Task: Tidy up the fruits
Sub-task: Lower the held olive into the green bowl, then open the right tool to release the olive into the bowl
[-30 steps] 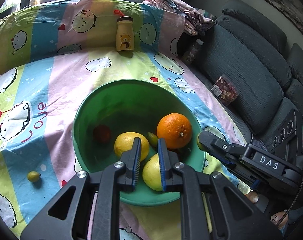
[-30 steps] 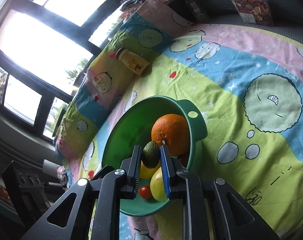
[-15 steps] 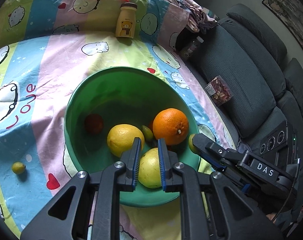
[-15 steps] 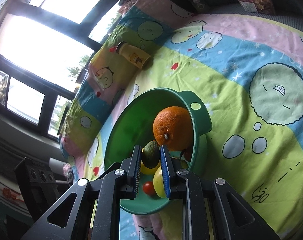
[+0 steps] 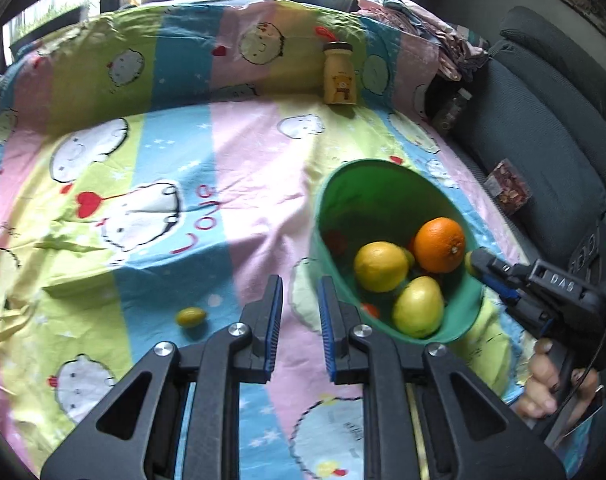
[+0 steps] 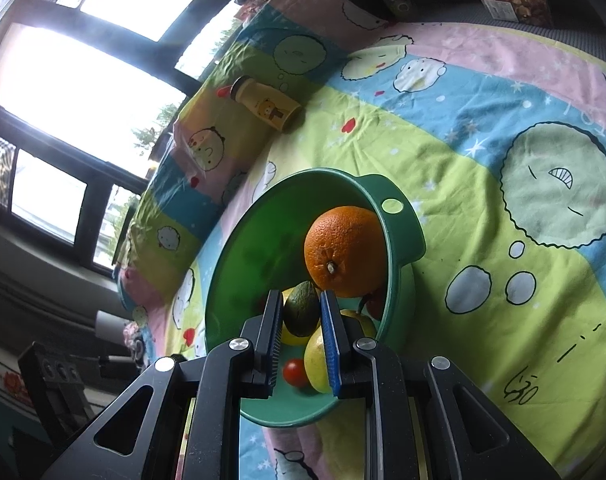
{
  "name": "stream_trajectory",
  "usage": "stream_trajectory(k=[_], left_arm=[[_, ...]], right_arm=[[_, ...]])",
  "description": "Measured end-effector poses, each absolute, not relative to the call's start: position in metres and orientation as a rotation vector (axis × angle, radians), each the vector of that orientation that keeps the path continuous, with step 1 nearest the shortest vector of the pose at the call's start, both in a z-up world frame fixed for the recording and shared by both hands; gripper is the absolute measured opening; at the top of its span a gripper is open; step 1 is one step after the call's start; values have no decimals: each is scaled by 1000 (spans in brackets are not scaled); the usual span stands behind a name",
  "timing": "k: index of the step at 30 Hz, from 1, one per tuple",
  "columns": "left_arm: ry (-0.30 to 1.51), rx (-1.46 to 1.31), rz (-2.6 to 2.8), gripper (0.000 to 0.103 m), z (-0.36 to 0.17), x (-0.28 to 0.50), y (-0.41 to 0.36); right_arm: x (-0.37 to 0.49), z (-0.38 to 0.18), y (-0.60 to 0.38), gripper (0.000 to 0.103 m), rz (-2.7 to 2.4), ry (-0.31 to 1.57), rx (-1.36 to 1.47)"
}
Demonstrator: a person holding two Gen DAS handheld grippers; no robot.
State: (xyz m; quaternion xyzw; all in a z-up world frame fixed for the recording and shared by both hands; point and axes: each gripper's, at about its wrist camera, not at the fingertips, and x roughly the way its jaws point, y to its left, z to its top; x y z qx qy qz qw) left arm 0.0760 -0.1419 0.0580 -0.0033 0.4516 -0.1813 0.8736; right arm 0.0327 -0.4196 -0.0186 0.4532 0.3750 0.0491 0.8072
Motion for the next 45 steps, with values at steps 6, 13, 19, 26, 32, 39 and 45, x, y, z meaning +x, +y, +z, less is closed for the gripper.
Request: stream_trajectory(k=[6, 13, 19, 26, 32, 39, 45], left_arm=[[969, 62, -229, 19, 17, 71, -98], [990, 140, -221, 28, -18, 96, -115], [1059, 80, -194, 33, -39, 119, -108], [1083, 68, -189, 33, -48, 123, -107], [1066, 71, -181, 30, -48, 121, -108], [972, 65, -249, 30, -12, 102, -124], [864, 48, -340, 30, 33, 82, -154]], right_arm=[[37, -11, -401, 21, 141, 805, 920], [40, -3, -385, 21, 176, 802, 864], [42, -1, -382, 21, 161, 804, 845], [44, 0, -378, 21, 156, 810, 825], [45, -1, -376, 21, 154, 815, 820], [45, -1, -379, 21, 144, 818, 824], [43, -2, -382, 21, 119, 826, 816]])
